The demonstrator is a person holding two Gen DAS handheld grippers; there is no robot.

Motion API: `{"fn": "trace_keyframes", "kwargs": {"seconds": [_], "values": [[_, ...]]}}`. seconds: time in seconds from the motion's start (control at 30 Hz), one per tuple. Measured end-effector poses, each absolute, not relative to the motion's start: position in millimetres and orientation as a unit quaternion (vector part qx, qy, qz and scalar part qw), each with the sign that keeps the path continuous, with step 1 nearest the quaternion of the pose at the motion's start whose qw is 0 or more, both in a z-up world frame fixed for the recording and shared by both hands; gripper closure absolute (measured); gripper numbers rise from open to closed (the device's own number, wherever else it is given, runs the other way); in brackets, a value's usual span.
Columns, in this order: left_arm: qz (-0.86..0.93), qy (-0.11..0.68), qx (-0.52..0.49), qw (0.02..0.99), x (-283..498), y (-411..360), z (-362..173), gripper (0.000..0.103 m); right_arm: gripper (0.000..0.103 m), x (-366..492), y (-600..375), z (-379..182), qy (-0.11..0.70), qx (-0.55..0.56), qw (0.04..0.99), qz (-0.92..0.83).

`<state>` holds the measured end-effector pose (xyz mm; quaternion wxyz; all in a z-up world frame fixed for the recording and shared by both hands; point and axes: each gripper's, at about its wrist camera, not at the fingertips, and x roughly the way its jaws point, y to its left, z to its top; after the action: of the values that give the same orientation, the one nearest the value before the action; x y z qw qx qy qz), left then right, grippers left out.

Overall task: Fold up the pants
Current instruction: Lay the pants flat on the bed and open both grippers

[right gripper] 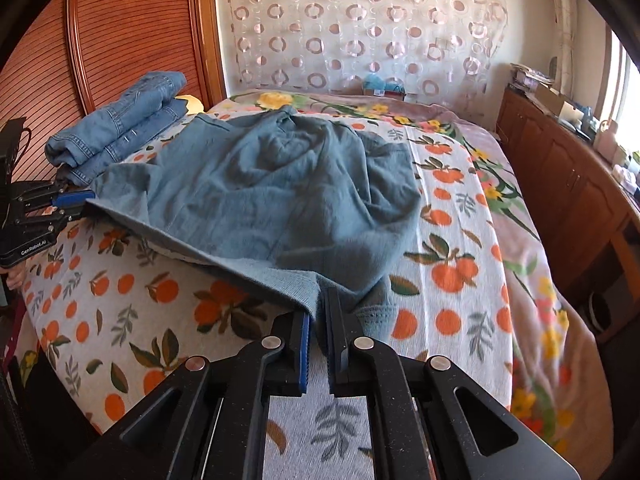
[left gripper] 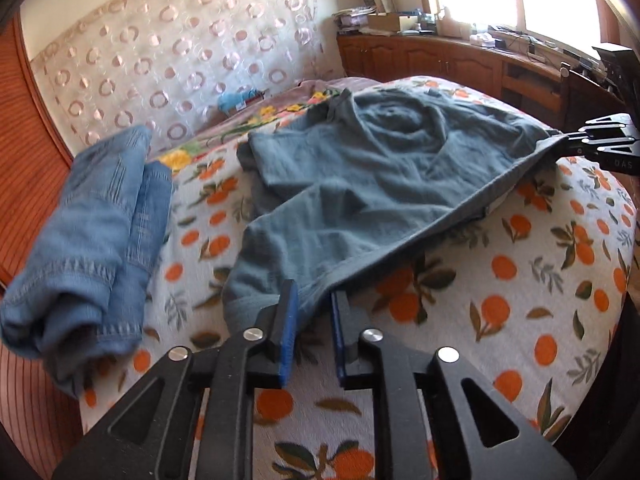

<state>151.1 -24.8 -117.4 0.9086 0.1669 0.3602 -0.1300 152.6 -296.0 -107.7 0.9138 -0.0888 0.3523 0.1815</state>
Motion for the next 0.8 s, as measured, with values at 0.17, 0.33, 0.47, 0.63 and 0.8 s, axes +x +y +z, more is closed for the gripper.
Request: {"fn": "trace_keyframes", "kwargs": {"seconds": [0.17, 0.33, 0.47, 0.63, 0.8], "values": [[-0.138, 0.368, 0.144, 0.908, 135.4, -15.4, -124.0, 0.077, 0.091, 147.2, -298.6, -110.3, 0.353, -0.081, 0.915, 0.18], [-0.146, 0.365, 0.132, 0.91, 126.3, -15.2, -122.0, 0.074, 0.09, 144.3, -295.6, -113.5, 0.348, -0.083, 0.918, 0.172], [-0.149, 0.357, 0.109, 0.916, 120.5, -11.4, -117.8, 0.061, 0.089, 141.5, -297.2, -115.2, 0.346, -0.077, 0.919, 0.175], [-0.139, 0.359, 0.115, 0.915, 119.4, -4.4, -119.1, 0.057, 0.086, 138.7, -298.6, -124.6, 0.345, -0.077, 0.919, 0.176], [-0.119, 0.37, 0.131, 0.912, 125.1, 6.6, -120.0, 0.057, 0.081, 132.6, -302.9, -126.4, 0.346, -0.07, 0.919, 0.176]]}}
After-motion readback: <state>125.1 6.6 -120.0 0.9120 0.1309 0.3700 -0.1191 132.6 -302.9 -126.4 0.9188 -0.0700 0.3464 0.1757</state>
